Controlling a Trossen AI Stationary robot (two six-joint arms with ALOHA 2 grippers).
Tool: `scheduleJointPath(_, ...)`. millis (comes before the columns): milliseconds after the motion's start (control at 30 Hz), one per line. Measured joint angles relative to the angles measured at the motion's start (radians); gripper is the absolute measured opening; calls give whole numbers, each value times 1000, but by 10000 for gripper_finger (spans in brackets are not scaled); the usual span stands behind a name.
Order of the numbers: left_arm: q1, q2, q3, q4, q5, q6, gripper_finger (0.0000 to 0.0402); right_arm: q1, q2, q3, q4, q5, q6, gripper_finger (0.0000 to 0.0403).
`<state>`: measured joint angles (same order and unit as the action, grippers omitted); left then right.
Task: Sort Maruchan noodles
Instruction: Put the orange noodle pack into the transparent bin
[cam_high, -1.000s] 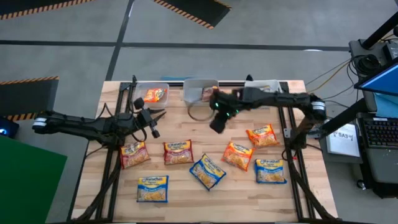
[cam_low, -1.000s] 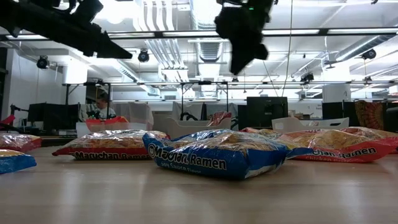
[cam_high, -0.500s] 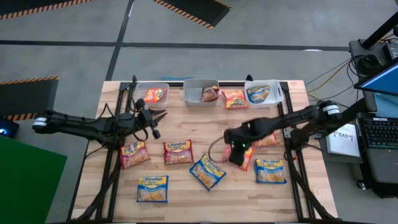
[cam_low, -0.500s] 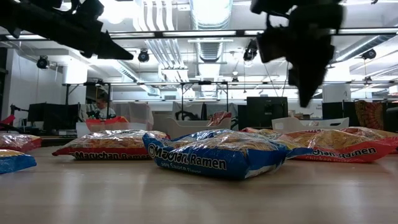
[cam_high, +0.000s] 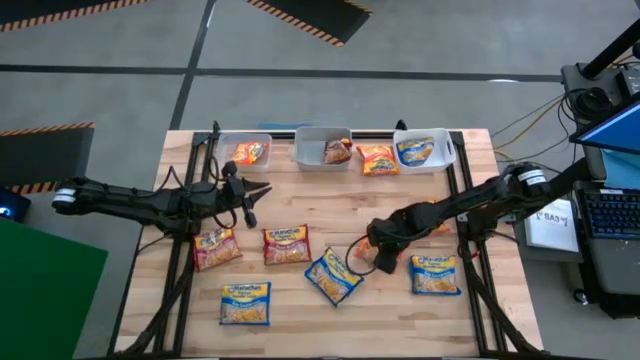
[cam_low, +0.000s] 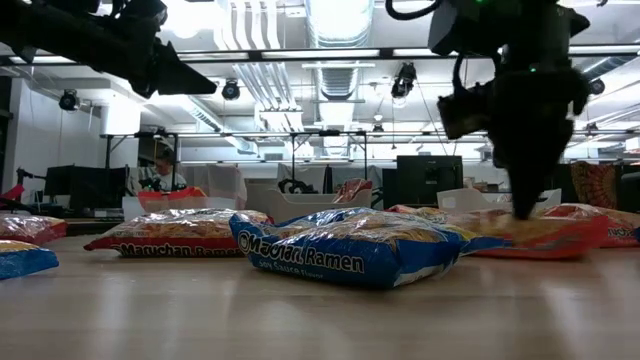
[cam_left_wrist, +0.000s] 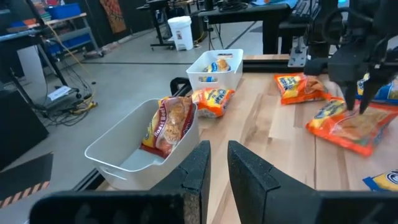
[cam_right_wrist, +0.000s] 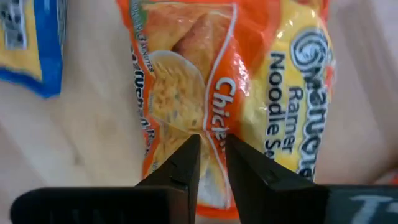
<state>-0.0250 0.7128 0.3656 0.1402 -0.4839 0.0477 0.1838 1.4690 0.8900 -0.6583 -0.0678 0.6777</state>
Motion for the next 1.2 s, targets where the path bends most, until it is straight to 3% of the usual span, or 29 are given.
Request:
scheduleJointPath(267,0,35,0,10,5,-29,39,-44,6,-11,370,355,-147,29)
scheduleJointPath(333,0,54,0,20,5,-39,39,-59,5,-11,455,402,-204,22)
scheduleJointPath(467,0,97,0,58,57,-60,39,-104,-23,-4,473,359,-237,11)
scheduleJointPath(600,-1,154,0,112,87,-85,39,-145,-62,5,405,280,-218,9)
scheduleJointPath(800,0,262,0,247,107,-99,39,-165,-154,0,230,270,-173,9)
scheduleJointPath(1033,-2,406,0,435,112,-119,39,-162,-285,-107,233,268,-154,9)
scheduleJointPath(1200,-4,525,0,588,187,-154,39,-162,-354,-193,254,268,-100,9)
